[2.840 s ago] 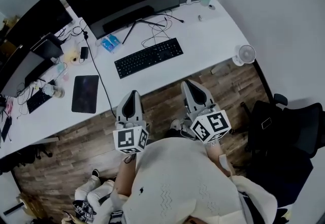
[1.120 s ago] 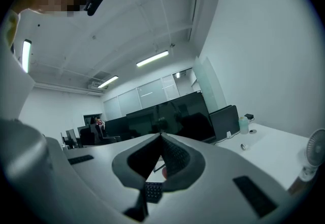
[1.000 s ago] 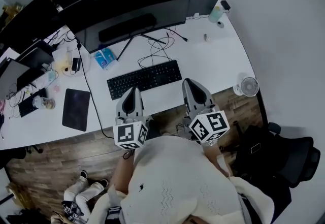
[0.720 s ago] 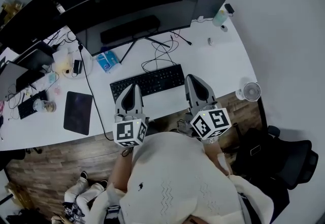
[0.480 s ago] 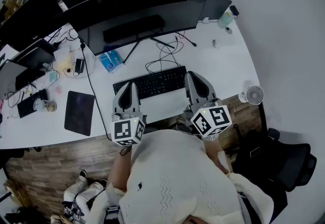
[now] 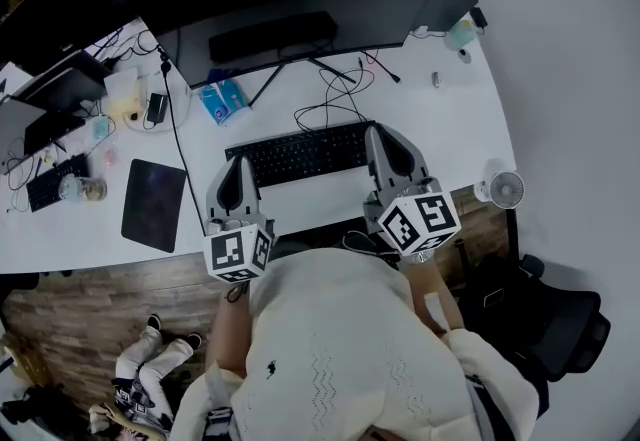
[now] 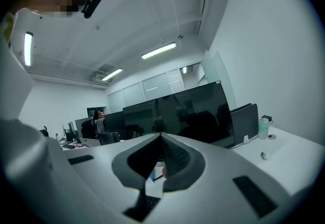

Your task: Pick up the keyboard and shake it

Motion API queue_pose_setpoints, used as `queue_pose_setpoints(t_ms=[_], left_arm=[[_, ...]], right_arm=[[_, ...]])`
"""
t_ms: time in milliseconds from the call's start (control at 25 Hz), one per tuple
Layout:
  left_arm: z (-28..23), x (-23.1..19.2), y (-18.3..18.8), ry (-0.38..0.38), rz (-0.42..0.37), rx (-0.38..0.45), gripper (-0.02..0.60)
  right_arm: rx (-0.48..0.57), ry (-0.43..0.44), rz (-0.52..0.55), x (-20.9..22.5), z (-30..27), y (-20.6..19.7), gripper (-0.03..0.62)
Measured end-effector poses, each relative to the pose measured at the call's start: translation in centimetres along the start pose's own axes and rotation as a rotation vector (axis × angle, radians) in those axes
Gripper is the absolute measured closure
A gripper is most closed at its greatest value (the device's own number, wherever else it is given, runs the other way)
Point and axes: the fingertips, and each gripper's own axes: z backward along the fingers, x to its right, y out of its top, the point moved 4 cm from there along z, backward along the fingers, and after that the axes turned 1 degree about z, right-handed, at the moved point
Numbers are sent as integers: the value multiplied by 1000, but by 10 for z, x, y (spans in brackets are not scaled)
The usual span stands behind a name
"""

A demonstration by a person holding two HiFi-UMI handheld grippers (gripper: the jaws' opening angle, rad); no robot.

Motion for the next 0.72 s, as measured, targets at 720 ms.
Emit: queue_pose_setpoints(t_ms=[720], left_arm=[[-22, -42, -61, 62, 2, -138, 568]], right_arm=[[-164, -35, -58, 62, -45, -68, 592]])
